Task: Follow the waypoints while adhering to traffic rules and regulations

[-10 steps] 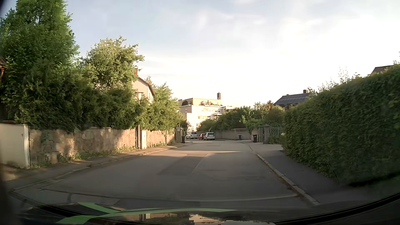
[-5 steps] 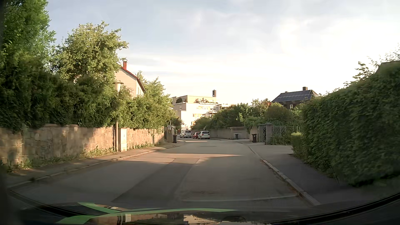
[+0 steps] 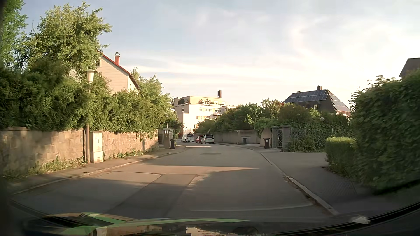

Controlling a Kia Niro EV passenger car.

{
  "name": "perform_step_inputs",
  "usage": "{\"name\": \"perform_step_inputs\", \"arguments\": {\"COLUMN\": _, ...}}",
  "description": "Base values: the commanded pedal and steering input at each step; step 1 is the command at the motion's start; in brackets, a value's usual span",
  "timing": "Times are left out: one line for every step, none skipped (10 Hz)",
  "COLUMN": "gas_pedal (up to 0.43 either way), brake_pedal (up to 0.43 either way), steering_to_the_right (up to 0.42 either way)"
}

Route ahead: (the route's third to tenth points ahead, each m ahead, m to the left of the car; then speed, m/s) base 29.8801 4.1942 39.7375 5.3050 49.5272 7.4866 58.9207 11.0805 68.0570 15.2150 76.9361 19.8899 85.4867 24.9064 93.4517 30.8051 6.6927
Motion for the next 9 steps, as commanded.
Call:
{"name": "perform_step_inputs", "arguments": {"gas_pedal": 0.028, "brake_pedal": 0.0, "steering_to_the_right": 0.025}}
{"name": "perform_step_inputs", "arguments": {"gas_pedal": 0.02, "brake_pedal": 0.0, "steering_to_the_right": 0.025}}
{"name": "perform_step_inputs", "arguments": {"gas_pedal": 0.02, "brake_pedal": 0.0, "steering_to_the_right": 0.025}}
{"name": "perform_step_inputs", "arguments": {"gas_pedal": 0.008, "brake_pedal": 0.0, "steering_to_the_right": 0.025}}
{"name": "perform_step_inputs", "arguments": {"gas_pedal": 0.008, "brake_pedal": 0.0, "steering_to_the_right": 0.025}}
{"name": "perform_step_inputs", "arguments": {"gas_pedal": 0.008, "brake_pedal": 0.0, "steering_to_the_right": 0.025}}
{"name": "perform_step_inputs", "arguments": {"gas_pedal": 0.008, "brake_pedal": 0.0, "steering_to_the_right": 0.025}}
{"name": "perform_step_inputs", "arguments": {"gas_pedal": 0.008, "brake_pedal": 0.0, "steering_to_the_right": 0.025}}
{"name": "perform_step_inputs", "arguments": {"gas_pedal": 0.008, "brake_pedal": 0.0, "steering_to_the_right": 0.023}}
